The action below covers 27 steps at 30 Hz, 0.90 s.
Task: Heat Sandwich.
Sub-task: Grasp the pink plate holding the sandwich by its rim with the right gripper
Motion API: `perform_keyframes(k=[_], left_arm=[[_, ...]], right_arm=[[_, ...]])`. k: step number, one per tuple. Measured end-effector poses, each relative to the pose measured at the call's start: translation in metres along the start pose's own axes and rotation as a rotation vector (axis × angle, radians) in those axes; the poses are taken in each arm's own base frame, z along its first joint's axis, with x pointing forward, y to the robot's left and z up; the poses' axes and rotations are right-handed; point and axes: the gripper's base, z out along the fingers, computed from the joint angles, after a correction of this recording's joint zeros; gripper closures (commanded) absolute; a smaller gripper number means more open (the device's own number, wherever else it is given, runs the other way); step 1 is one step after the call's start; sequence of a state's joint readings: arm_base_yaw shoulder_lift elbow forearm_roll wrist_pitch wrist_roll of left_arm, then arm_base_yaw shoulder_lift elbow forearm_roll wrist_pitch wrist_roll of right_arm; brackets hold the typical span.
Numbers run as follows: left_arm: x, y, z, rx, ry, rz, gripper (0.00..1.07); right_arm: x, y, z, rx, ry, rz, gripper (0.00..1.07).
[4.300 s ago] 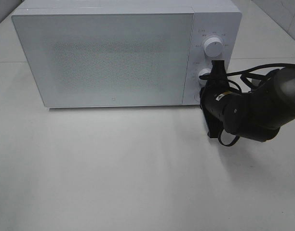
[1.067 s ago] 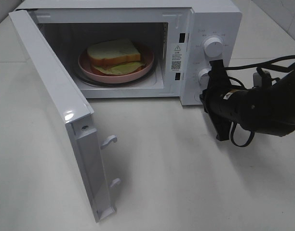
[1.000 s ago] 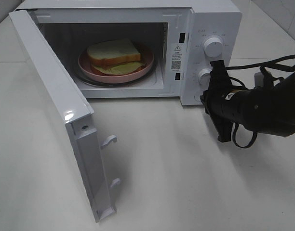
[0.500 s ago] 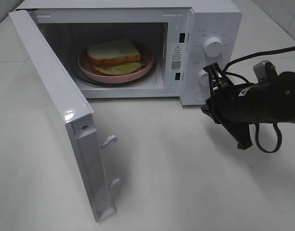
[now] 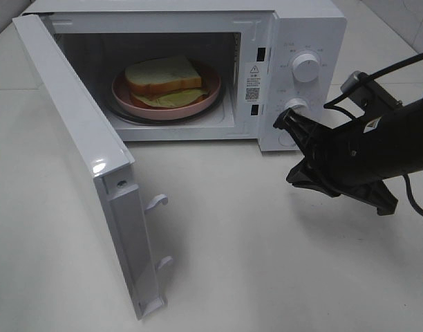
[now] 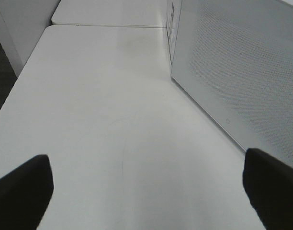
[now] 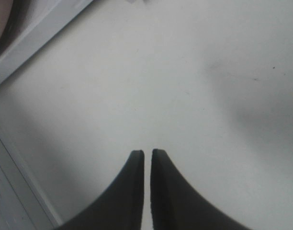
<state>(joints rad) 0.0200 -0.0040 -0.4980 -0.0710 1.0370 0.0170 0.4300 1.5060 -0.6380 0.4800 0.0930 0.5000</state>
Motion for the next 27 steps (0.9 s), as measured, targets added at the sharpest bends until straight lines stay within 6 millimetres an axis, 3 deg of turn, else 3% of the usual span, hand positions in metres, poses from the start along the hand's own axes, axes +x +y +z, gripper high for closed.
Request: perform_keyframes(k=[10, 27], left_arm=[[0.0, 0.0, 0.0, 0.0, 0.0, 0.0, 0.05], [0.0, 0.0, 0.0, 0.0, 0.0, 0.0, 0.05]], right_arm=[[0.014, -0.003, -0.015, 0.045, 0.172, -0.231, 0.95], [0.006, 0.014, -0.04, 0.057, 0.443, -1.096, 0.91]])
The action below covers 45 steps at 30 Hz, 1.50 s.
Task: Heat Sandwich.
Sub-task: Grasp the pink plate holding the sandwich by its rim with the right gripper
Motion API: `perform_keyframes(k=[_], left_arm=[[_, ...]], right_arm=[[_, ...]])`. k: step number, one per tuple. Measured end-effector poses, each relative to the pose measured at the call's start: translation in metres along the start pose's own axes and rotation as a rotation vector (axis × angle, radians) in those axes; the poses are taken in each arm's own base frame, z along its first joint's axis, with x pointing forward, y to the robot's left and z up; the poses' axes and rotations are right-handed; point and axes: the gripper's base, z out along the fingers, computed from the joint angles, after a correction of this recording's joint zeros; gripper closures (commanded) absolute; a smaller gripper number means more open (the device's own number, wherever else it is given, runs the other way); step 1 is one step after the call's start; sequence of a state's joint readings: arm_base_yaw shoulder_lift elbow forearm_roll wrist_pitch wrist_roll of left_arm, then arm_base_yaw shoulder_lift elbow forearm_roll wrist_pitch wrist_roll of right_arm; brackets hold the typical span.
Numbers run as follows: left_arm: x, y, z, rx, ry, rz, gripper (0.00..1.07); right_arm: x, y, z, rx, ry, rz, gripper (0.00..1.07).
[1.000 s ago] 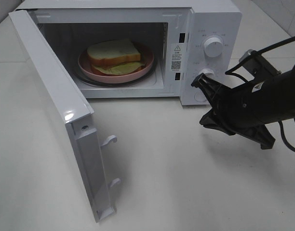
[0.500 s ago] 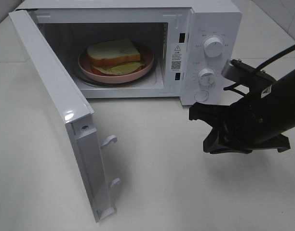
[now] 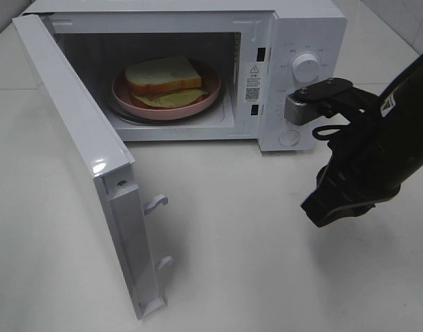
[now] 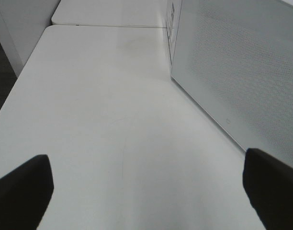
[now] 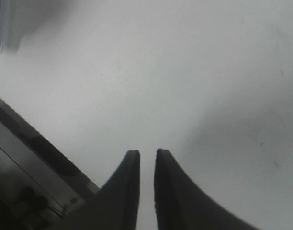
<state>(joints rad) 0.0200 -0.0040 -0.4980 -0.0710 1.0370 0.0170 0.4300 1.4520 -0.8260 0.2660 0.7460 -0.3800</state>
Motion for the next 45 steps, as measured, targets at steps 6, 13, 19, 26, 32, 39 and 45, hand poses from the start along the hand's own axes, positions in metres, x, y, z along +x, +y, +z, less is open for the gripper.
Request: perform_keyframes(k=[6, 13, 19, 26, 32, 39, 45], left_arm=[[0.0, 0.0, 0.0, 0.0, 0.0, 0.0, 0.05], [0.0, 0.0, 0.0, 0.0, 0.0, 0.0, 0.05], [0.0, 0.0, 0.0, 0.0, 0.0, 0.0, 0.05], [0.0, 0.0, 0.0, 0.0, 0.0, 0.0, 0.05], [0.0, 0.0, 0.0, 0.0, 0.0, 0.0, 0.05], [0.0, 0.0, 0.0, 0.0, 0.0, 0.0, 0.05], [0.0, 0.0, 0.0, 0.0, 0.0, 0.0, 0.05]], right_arm=[[-0.003, -0.001, -0.004, 0.016, 0.004, -0.375, 0.89], [-0.002, -0.004, -0.004, 0.04, 0.028, -0.769, 0.76], [0.0, -0.011, -0.005, 0.097, 0.085, -0.904, 0.48], [0.001, -0.017, -0.006, 0.161, 0.127, -0.917, 0.14], [-0.003, -0.021, -0.009, 0.207, 0.135, -0.934, 0.15], [-0.022, -0.012, -0.023, 0.281, 0.1, -0.997, 0.17], [-0.051, 0.001, -0.025, 0.325, 0.081, -1.089, 0.18]])
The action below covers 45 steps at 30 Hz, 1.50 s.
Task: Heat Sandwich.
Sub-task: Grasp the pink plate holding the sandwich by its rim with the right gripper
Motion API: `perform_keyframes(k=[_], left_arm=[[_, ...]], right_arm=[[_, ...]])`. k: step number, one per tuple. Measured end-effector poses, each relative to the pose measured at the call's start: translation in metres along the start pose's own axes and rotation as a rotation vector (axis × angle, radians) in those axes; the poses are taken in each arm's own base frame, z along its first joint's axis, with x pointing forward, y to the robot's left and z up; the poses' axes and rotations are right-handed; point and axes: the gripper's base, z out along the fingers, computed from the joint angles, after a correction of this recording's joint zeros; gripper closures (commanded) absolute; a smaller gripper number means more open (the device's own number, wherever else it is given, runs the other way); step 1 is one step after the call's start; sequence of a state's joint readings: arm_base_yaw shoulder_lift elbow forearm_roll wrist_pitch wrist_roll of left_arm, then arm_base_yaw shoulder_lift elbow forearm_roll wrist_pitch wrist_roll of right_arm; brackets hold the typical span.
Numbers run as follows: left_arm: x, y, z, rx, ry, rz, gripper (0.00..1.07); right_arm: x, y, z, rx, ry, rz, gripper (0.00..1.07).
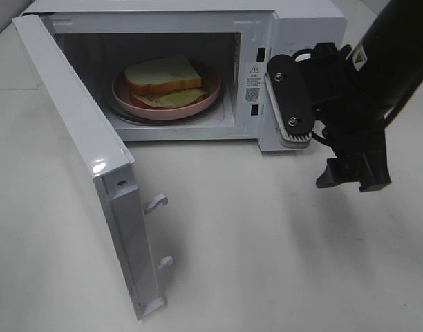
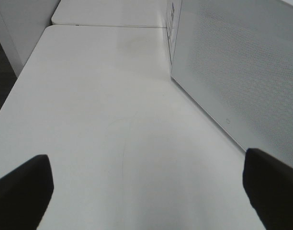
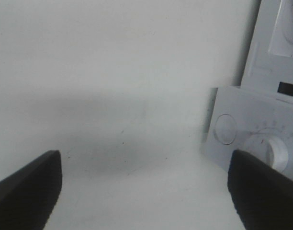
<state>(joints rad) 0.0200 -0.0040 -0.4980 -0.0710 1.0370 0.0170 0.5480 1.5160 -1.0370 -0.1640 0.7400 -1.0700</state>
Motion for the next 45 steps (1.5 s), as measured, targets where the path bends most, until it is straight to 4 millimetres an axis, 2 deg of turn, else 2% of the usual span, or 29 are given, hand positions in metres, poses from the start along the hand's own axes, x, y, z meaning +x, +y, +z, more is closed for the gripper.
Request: perform_keyframes(k=[12, 15, 21, 25, 34, 45], left_arm=[[0.0, 0.0, 0.0, 0.0, 0.0, 0.0, 0.05], [0.0, 0.0, 0.0, 0.0, 0.0, 0.0, 0.05], [0.0, 0.0, 0.0, 0.0, 0.0, 0.0, 0.05], [0.0, 0.0, 0.0, 0.0, 0.0, 0.0, 0.05], [0.0, 0.0, 0.0, 0.0, 0.0, 0.0, 0.05], [0.0, 0.0, 0.0, 0.0, 0.0, 0.0, 0.05]], right_arm=[[-0.038, -0.034, 0.006, 0.052, -0.037, -0.062, 0.2], [-0.047, -0.047, 0.012, 0.067, -0.046, -0.049, 0.2], [-0.062, -0.06, 0.019, 0.099, -0.07, -0.061, 0.21], [-0.078, -0.072, 0.032, 0.117, -0.089, -0.073, 0.22], [-0.092, -0.09, 0.054, 0.148, -0.111, -0.051, 0.22], [-0.1, -0.093, 0.085, 0.163, -0.134, -0.057, 0.23]])
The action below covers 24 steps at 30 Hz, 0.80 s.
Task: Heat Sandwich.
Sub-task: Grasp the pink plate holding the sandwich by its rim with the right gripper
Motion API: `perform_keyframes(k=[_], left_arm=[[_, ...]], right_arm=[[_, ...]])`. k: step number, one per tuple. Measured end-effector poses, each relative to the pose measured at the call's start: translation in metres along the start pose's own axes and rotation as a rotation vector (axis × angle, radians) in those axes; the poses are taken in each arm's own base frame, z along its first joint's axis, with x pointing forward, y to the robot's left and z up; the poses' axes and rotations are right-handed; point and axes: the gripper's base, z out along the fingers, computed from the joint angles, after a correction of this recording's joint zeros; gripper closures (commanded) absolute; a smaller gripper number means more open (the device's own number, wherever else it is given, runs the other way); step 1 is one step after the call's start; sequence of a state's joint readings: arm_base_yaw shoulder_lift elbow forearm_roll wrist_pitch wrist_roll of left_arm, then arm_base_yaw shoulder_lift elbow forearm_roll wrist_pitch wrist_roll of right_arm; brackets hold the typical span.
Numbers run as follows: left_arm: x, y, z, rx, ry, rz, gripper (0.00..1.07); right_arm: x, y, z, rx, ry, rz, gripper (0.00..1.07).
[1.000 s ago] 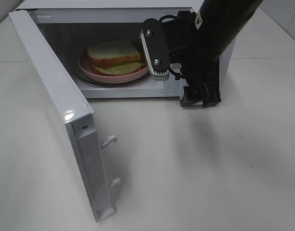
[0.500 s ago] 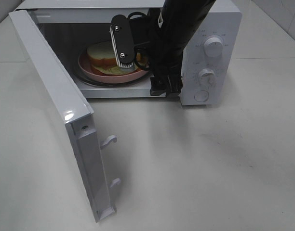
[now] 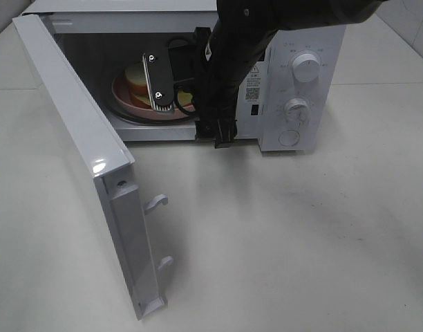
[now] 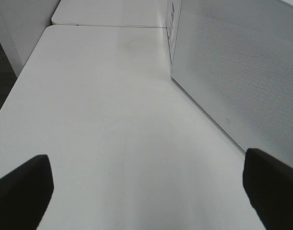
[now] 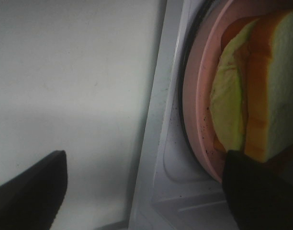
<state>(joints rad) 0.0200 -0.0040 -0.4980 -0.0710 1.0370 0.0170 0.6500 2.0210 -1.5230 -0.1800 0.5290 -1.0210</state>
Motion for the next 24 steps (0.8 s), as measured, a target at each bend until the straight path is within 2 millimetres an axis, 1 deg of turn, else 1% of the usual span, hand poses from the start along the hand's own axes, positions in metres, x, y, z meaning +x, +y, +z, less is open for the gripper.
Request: perform_keyframes(k=[3, 4, 6, 9, 11, 14, 16, 19, 21, 24], left_arm=[[0.0, 0.0, 0.0, 0.0, 0.0, 0.0, 0.05], [0.0, 0.0, 0.0, 0.0, 0.0, 0.0, 0.05], [0.0, 0.0, 0.0, 0.0, 0.0, 0.0, 0.05], [0.0, 0.0, 0.0, 0.0, 0.0, 0.0, 0.05], [0.0, 0.0, 0.0, 0.0, 0.0, 0.0, 0.05], [0.0, 0.0, 0.0, 0.0, 0.0, 0.0, 0.05], [0.0, 0.0, 0.0, 0.0, 0.0, 0.0, 0.05], [0.0, 0.0, 0.0, 0.0, 0.0, 0.0, 0.05], [0.0, 0.0, 0.0, 0.0, 0.0, 0.0, 0.05], [0.0, 0.0, 0.0, 0.0, 0.0, 0.0, 0.05]], right_arm=[[-0.002, -0.002, 0.009, 0.004, -0.003, -0.002, 0.24], [-0.003, -0.004, 0.016, 0.002, -0.003, -0.001, 0.25], [-0.004, -0.005, 0.018, 0.003, -0.003, -0.001, 0.25], [-0.009, -0.011, 0.029, 0.016, -0.011, 0.001, 0.25], [-0.009, -0.012, 0.033, 0.015, -0.01, 0.001, 0.26], [-0.012, -0.016, 0.046, 0.015, -0.011, 0.004, 0.27], [-0.013, -0.018, 0.048, 0.017, -0.011, 0.006, 0.27], [-0.017, -0.022, 0.06, 0.013, -0.007, 0.029, 0.28], [-0.017, -0.023, 0.062, 0.01, -0.005, 0.033, 0.28], [-0.019, -0.026, 0.071, 0.0, 0.003, 0.039, 0.29]])
